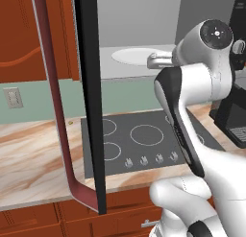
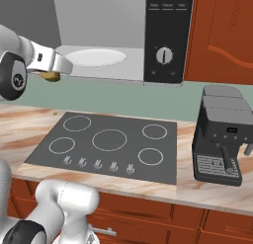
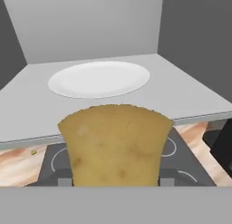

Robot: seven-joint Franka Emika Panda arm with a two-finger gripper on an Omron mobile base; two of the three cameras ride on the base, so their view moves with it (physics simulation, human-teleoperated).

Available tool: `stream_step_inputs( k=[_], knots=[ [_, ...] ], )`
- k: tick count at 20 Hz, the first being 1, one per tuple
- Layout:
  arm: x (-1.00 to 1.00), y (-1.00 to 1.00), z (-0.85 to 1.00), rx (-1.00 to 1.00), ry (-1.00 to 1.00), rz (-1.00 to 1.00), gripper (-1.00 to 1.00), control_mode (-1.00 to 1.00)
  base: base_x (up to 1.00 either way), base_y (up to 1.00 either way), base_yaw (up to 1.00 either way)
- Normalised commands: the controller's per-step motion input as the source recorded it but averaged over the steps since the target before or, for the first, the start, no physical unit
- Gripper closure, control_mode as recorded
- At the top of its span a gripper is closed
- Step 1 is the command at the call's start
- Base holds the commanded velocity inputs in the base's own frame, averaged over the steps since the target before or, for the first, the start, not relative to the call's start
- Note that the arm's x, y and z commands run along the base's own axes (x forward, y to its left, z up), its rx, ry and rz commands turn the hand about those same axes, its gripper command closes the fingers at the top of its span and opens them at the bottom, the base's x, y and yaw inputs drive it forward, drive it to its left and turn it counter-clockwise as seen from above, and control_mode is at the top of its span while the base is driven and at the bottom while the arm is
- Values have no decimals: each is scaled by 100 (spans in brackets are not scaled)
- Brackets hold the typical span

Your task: Place the sponge inside the microwave to prepare for sanitizing.

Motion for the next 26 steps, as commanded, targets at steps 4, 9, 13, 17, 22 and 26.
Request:
stream_step_inputs(
  k=[4, 9, 13, 17, 22, 26],
  knots=[
    [47, -20, 13, 4, 0, 0, 100, -100, 0, 0, 0],
    [60, -19, 1, 1, 0, 0, 100, -100, 0, 0, 0],
    [67, -7, 0, 0, 0, 0, 100, -100, 0, 0, 0],
    [63, 0, 0, 0, 0, 0, 100, -100, 0, 0, 0],
    [72, 0, 0, 0, 1, 0, 100, -100, 0, 0, 0],
    [63, 0, 0, 0, 1, 0, 100, -100, 0, 0, 0]
  ],
)
